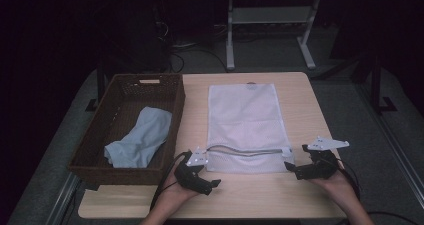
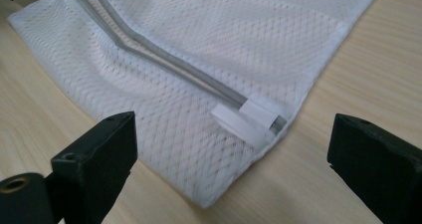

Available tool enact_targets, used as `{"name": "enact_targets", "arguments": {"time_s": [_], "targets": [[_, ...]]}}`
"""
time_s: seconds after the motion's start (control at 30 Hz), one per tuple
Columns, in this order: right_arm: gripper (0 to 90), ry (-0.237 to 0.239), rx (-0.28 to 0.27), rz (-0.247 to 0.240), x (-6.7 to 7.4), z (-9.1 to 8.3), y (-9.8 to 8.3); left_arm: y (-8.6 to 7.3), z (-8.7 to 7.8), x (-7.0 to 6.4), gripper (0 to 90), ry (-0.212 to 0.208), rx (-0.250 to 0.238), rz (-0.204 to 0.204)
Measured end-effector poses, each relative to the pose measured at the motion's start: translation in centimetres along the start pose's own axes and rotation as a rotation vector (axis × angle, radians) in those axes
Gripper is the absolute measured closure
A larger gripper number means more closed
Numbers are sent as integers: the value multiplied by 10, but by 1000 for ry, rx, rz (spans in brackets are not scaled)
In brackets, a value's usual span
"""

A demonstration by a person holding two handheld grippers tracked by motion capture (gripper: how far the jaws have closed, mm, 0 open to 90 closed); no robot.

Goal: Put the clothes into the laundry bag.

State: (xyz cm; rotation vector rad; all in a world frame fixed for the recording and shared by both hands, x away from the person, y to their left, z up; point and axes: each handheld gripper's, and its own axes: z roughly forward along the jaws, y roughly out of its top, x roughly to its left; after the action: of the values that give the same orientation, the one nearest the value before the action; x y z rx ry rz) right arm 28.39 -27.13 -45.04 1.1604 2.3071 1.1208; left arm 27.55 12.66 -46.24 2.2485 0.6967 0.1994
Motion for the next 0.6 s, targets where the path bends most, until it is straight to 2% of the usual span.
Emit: {"name": "enact_targets", "arguments": {"time_s": [0.17,0.23,0.33,0.53,0.6], "targets": [[118,-2,-15,-3,-2,2,7,-1,-1,2,122,-1,-2,-14],[133,2,1,2,-3,5,12,-1,-1,3,123,-1,-7,-24],[145,-4,22,-10,-4,11,19,-1,-1,2,123,0,0,-15],[175,0,14,-6,-6,19,35,-3,-4,0,123,1,-7,-13],[229,11,6,-8,-8,21,41,-3,-5,1,123,-1,-16,-21]]}}
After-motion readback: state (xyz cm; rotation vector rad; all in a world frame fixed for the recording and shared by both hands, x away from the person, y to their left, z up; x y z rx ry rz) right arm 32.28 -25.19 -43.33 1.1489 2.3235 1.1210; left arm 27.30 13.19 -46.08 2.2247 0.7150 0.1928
